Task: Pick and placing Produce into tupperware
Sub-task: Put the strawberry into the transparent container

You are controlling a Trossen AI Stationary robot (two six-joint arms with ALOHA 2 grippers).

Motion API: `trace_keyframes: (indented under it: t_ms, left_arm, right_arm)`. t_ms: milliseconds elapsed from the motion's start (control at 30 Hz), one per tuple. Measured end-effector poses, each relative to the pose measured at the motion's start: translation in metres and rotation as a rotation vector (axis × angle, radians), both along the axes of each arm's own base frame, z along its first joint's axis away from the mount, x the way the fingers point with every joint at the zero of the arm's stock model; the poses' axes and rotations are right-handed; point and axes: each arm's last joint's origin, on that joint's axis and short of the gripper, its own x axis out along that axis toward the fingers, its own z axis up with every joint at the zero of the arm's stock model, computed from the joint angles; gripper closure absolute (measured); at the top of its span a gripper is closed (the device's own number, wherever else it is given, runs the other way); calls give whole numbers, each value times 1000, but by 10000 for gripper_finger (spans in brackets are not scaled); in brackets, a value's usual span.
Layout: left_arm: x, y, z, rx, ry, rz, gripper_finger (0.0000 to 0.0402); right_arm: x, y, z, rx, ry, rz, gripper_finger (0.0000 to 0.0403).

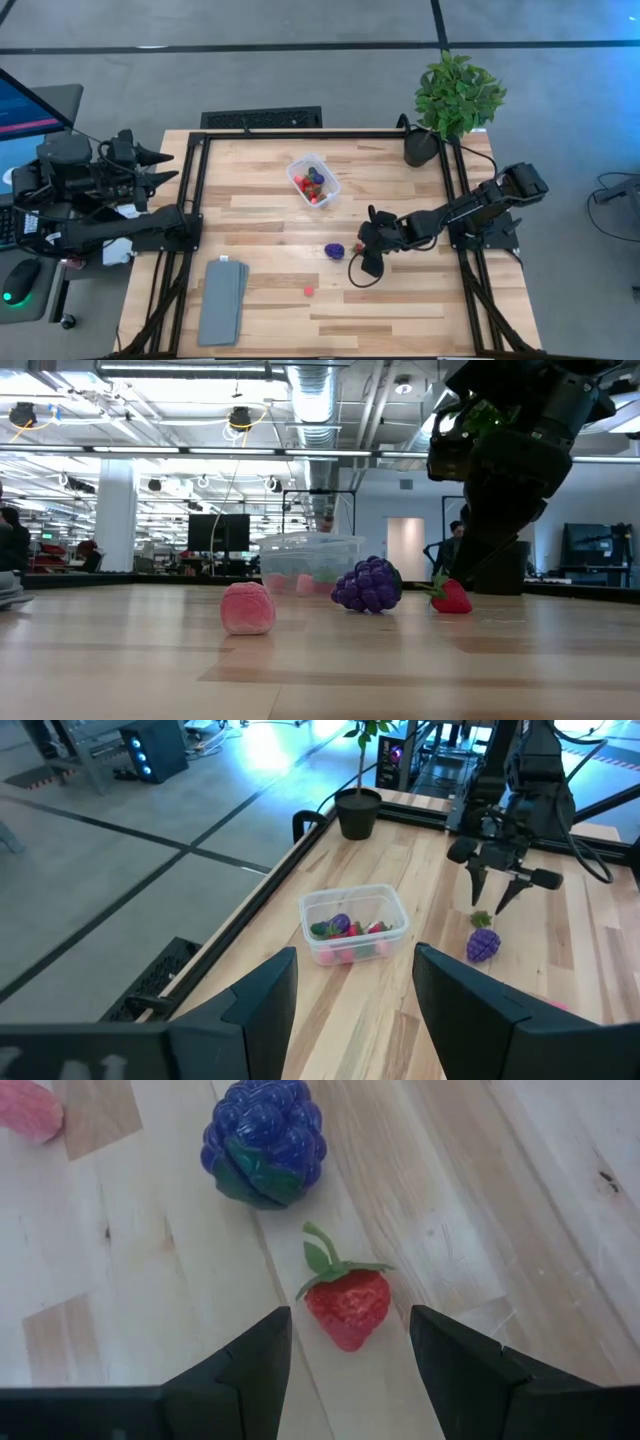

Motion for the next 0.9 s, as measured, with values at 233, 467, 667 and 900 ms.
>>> trace_keyframes:
  t_ms: [233,467,667,900]
  left_arm:
    - [0,0,0,0,0,0,212]
    - [0,0,0,-9,-4,4,212]
    - [0,0,0,-14,-6,6,212]
    - [0,0,0,-14,-6,7,212]
  right_arm:
    - [3,-2,-7,24,24,7,173]
    - [19,3,-23,37,54,14,173]
    - [20,4,-26,37,65,12,173]
    - [20,2,-26,42,65,10,176]
